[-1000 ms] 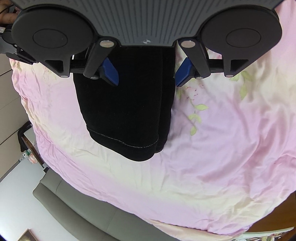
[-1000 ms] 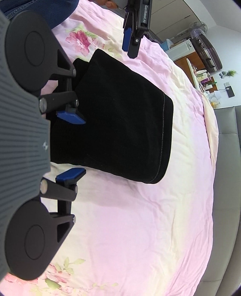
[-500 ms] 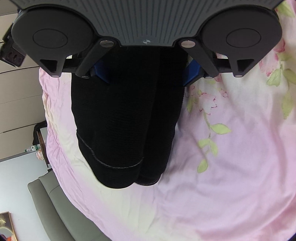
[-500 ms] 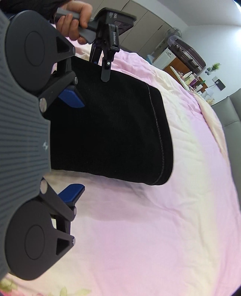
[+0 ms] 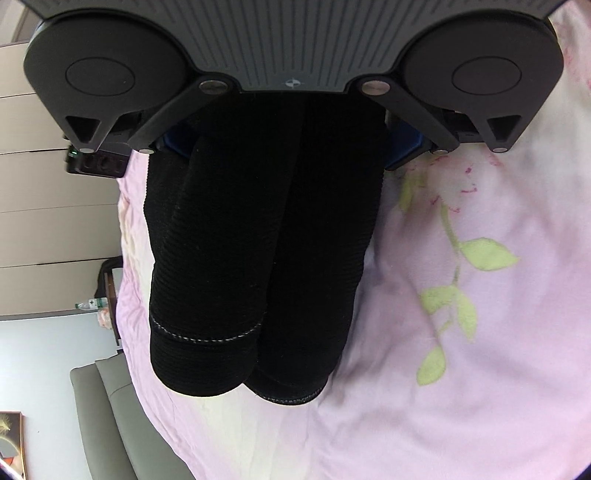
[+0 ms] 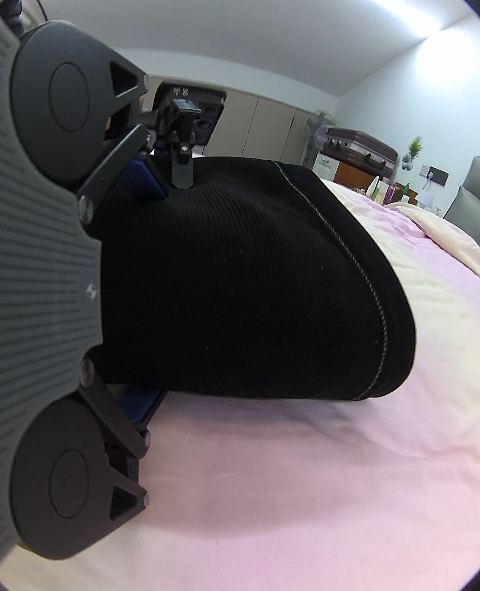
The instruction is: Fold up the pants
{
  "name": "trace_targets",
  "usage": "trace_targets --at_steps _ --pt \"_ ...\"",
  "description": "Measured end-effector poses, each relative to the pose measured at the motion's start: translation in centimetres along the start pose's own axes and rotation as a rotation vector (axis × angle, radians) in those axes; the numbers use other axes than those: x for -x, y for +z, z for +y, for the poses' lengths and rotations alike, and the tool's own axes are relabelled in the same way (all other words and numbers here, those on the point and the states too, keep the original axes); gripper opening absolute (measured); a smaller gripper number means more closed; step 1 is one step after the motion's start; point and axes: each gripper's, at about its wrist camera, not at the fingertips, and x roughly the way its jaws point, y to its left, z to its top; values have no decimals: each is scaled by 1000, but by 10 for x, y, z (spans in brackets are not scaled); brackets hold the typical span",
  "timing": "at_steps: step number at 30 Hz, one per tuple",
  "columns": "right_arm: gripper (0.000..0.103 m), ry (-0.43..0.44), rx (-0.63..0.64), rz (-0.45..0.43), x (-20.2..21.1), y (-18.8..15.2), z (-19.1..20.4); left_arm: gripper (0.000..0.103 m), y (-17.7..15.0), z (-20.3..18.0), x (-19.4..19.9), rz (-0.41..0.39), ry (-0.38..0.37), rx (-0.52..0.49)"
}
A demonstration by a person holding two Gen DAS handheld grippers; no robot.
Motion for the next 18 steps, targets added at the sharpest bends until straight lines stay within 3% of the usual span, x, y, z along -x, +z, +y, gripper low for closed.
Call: trace_targets --at_steps 5,8,10,14,18 --pt "98 73 -41 18 -18 2 -13 103 2 2 -8 32 -34 -21" --pt "98 67 -11 14 -24 -2 -6 103 2 4 -9 27 -57 -21" --pt "92 51 8 5 -26 -1 -2 103 0 3 -9 17 -60 -33" --pt "81 35 -12 -18 -15 -8 8 83 -4 4 1 1 -101 -54" --pt "76 24 -10 -51 -2 -15 27 78 -12 -2 10 -27 -156 -76"
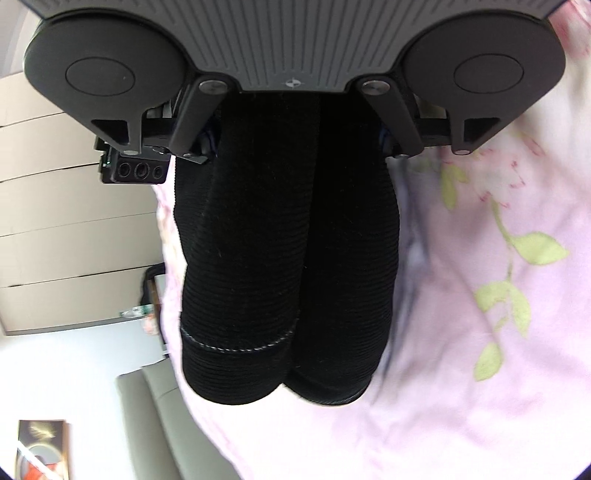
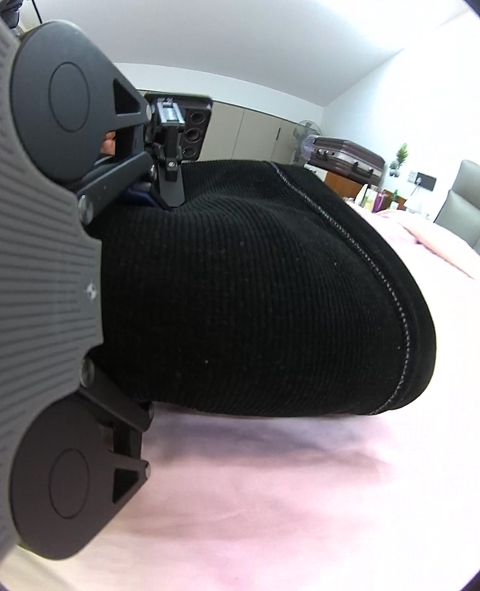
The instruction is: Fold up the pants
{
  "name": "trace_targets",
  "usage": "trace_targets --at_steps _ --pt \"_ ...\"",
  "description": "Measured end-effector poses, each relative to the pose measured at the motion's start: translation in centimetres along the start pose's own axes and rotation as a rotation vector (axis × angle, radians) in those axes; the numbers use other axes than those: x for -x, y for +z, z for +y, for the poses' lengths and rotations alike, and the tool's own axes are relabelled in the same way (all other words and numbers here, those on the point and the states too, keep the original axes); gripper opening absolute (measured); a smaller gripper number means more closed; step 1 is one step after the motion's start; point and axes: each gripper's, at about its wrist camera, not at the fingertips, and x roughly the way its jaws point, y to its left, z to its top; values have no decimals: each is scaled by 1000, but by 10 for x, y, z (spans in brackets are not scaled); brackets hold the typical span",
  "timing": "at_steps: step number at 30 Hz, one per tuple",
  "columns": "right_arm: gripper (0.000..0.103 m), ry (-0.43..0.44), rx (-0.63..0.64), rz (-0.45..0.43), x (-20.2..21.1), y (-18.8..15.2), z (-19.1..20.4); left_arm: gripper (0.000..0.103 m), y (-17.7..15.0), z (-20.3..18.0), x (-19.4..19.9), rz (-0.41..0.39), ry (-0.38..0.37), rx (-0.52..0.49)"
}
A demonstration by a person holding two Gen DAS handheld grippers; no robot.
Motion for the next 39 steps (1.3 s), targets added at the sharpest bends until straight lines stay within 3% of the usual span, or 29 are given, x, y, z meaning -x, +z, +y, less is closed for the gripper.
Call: trace_targets --at_steps 8,18,23,32,39 --pt "75 -19 27 -49 59 -35 45 77 -31 -25 3 39 -114 -54" --pt "75 -78 -37 -117 140 -88 44 77 -78 -71 -40 116 -124 -88" --pt "75 -100 -81 -152 189 -104 33 77 -82 -103 -63 160 -115 -118" --pt "75 -137 -83 -321 321 -100 -5 78 -52 -193 -168 254 -151 -256" --pt "75 -142 -124 -451 421 -81 -74 77 -35 -268 -279 334 -150 -347"
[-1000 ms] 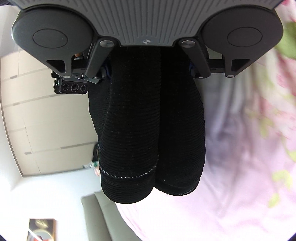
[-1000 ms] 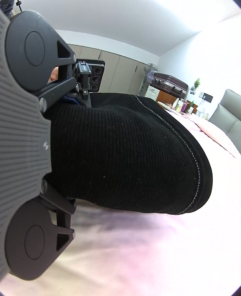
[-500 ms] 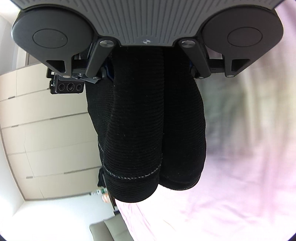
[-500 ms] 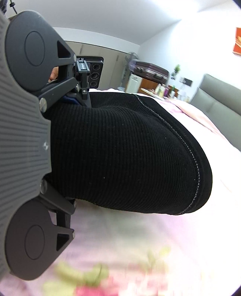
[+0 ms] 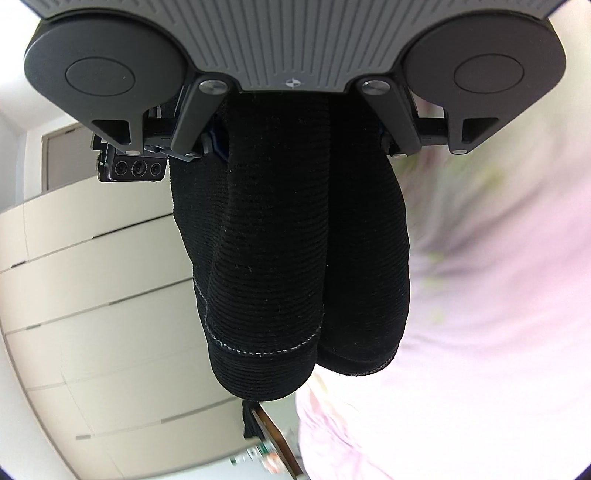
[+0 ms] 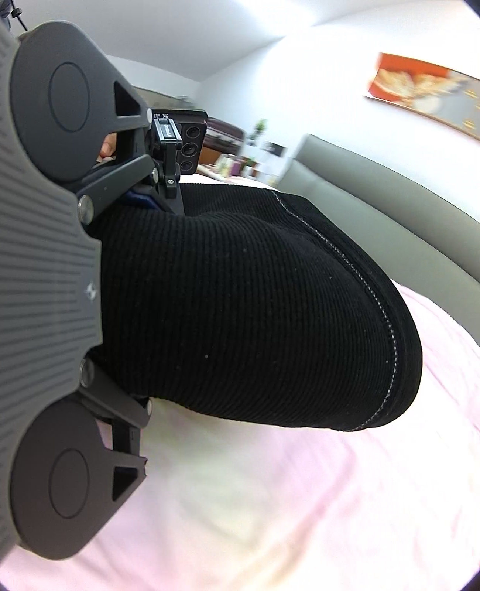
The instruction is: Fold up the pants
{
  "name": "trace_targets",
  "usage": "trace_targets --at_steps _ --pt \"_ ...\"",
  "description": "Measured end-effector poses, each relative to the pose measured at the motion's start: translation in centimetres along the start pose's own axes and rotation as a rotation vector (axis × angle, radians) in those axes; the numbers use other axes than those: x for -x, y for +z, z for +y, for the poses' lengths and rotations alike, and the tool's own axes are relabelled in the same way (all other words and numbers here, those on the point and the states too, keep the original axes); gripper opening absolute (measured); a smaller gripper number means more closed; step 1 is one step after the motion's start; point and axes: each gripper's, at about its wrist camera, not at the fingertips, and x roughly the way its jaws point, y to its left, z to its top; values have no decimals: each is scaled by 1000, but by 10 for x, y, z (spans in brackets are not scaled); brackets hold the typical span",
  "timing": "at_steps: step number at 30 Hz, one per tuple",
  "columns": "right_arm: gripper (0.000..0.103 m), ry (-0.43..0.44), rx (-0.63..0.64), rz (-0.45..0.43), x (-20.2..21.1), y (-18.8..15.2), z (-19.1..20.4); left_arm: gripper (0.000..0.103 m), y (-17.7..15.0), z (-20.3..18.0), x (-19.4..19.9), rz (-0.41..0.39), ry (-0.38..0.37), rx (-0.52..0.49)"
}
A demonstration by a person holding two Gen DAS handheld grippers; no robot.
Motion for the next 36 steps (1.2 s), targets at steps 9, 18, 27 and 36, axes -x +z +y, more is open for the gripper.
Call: trace_targets --at_steps 9,18,27,36 --pt "75 7 -75 -50 45 80 -125 77 63 5 -103 85 33 2" --pt "76 9 -155 -63 6 101 -199 78 74 62 -122 118 102 74" --pt "80 11 -232 -76 12 68 -208 84 33 74 -97 144 72 62" --pt "83 -36 -262 -100 37 49 -200 85 4 35 -77 146 118 -15"
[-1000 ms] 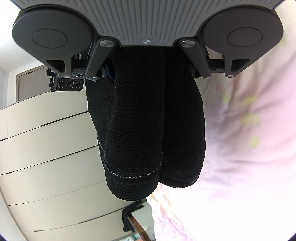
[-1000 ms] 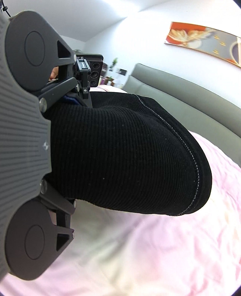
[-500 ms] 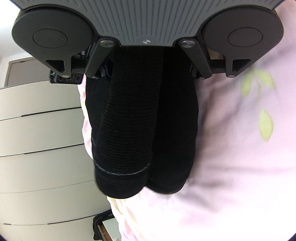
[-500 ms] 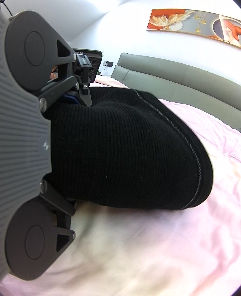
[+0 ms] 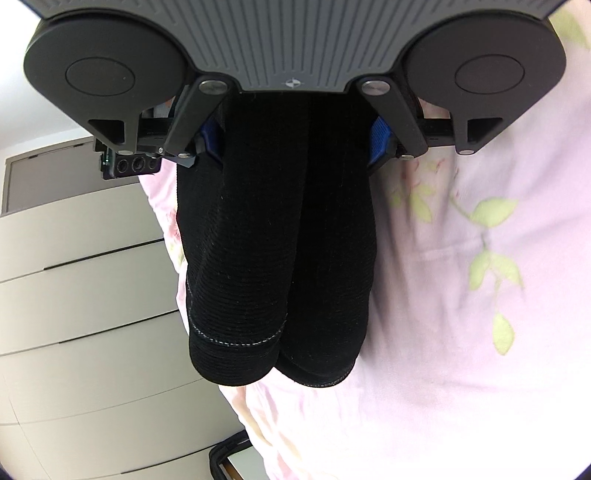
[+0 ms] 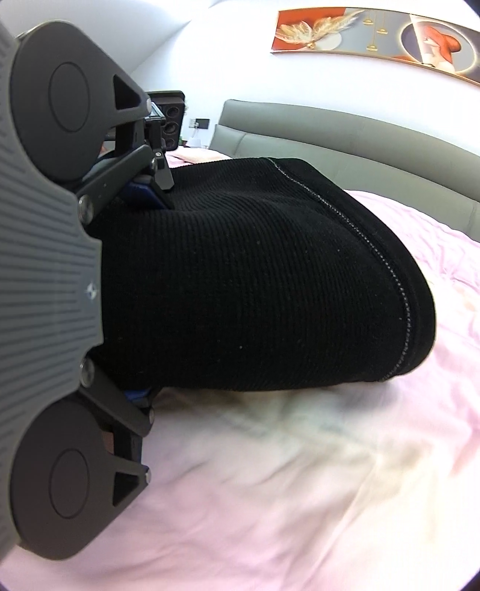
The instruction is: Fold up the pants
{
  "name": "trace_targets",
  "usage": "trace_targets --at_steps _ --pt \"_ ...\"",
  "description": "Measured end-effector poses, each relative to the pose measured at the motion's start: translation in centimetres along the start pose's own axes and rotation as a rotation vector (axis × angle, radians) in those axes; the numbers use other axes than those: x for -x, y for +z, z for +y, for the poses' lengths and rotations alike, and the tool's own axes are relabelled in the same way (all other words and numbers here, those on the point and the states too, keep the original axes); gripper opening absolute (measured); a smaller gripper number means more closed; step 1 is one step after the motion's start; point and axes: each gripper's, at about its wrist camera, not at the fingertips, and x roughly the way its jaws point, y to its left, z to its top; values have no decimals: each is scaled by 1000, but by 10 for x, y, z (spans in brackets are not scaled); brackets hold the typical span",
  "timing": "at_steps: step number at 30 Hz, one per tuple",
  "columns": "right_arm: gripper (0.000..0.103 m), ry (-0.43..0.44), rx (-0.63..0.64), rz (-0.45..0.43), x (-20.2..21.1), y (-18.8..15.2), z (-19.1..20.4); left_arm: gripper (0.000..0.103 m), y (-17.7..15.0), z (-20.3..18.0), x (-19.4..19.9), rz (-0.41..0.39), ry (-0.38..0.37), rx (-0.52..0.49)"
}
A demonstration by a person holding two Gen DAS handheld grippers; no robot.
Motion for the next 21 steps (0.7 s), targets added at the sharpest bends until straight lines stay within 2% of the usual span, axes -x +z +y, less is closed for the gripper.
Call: trace_targets --at_steps 4,8,9,13,14,17,21 --pt "84 -10 -14 -61 22 -10 -10 85 -2 -4 4 -23 10 7" --pt "86 -10 -37 -98 25 -22 -17 85 -3 -12 6 -36 37 -12" --pt "86 -13 -39 -111 28 -28 -18 85 7 -15 0 -40 44 -16" --pt "87 -6 -76 -115 34 -47 -34 87 1 -19 5 -45 96 -49" --pt "87 -22 -56 -115 34 -50 -33 90 -2 -20 7 -45 112 -55" --pt "83 -106 6 -93 24 -59 -20 92 -16 -16 3 21 158 -39" --pt "82 -235 50 -93 14 -62 5 92 -35 -21 12 -8 225 -59"
